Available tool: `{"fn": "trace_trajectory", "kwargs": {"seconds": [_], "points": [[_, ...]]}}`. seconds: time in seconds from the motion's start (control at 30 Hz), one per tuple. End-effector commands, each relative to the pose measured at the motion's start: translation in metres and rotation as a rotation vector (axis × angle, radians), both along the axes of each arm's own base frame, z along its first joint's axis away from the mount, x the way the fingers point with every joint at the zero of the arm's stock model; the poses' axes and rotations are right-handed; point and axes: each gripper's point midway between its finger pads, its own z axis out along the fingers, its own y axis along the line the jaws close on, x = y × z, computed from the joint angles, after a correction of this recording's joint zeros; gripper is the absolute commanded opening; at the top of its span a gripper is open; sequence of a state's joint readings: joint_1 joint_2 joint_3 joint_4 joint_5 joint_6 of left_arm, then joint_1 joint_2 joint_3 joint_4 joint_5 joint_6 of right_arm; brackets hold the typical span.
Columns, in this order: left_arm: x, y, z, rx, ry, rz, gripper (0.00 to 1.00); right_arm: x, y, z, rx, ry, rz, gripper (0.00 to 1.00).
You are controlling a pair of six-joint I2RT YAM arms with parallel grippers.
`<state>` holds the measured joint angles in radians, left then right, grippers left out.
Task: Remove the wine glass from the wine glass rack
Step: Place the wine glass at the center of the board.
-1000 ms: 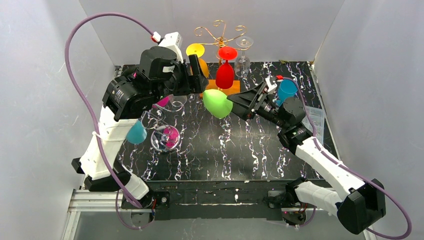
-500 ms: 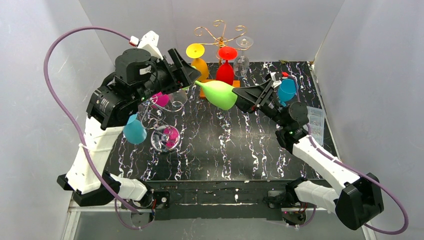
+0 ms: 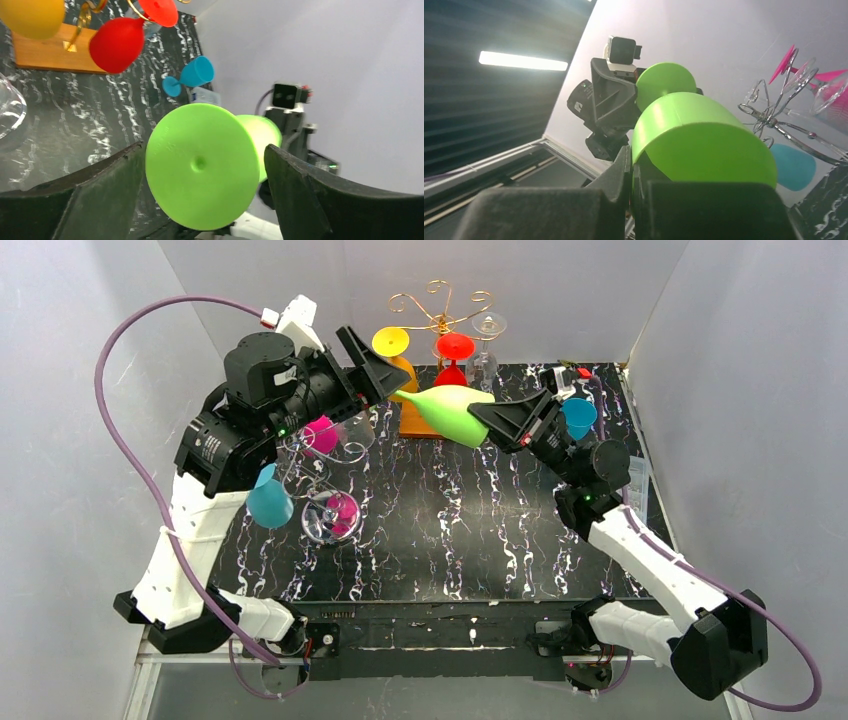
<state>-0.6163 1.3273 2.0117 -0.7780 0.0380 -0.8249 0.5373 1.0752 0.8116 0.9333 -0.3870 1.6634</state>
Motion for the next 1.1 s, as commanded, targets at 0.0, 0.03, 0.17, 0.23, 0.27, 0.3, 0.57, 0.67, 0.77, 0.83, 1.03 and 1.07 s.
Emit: {"fn": "trace_trajectory", "kwargs": {"seconds": [0.0,0.03,0.17,0.23,0.27,0.3,0.57,0.67,0.77,0.83,1.03,1.07], "points": [[-0.017,-0.007,0.004,0.033,-0.043,-0.102,0.93,-0.001,0.004,0.016,-0.098,-0.087,-0.065,0.01],[-0.017,-0.006,0.004,0.043,-0.046,-0.106,0.98,0.002,0.006,0.014,-0.132,-0.077,-0.077,0.01],[-0.020,-0.001,0.003,0.081,-0.075,-0.111,0.98,0.011,0.005,0.017,-0.243,-0.101,-0.159,0.01],[-0.023,0.002,0.003,0.103,-0.092,-0.115,0.98,0.019,0.004,0.015,-0.326,-0.094,-0.208,0.01],[-0.023,0.004,0.002,0.119,-0.096,-0.118,0.98,0.024,0.004,0.012,-0.379,-0.091,-0.232,0.01],[-0.024,0.004,0.000,0.134,-0.096,-0.125,0.98,0.027,0.001,0.018,-0.409,-0.100,-0.264,0.01],[-0.030,0.012,-0.010,0.223,-0.105,-0.151,0.98,0.050,-0.019,0.020,-0.603,-0.084,-0.426,0.01],[-0.033,0.015,-0.012,0.242,-0.112,-0.155,0.98,0.062,-0.040,0.013,-0.785,-0.049,-0.537,0.01],[-0.036,0.017,-0.015,0.258,-0.113,-0.168,0.98,0.072,-0.068,-0.010,-1.004,0.021,-0.630,0.01],[-0.037,0.018,-0.018,0.271,-0.107,-0.174,0.98,0.075,-0.081,-0.021,-1.113,0.046,-0.659,0.01],[-0.039,0.023,-0.019,0.294,-0.121,-0.167,0.98,0.079,-0.108,-0.062,-1.353,0.135,-0.681,0.01],[-0.040,0.024,-0.020,0.300,-0.120,-0.167,0.98,0.080,-0.112,-0.074,-1.408,0.156,-0.668,0.01]]}}
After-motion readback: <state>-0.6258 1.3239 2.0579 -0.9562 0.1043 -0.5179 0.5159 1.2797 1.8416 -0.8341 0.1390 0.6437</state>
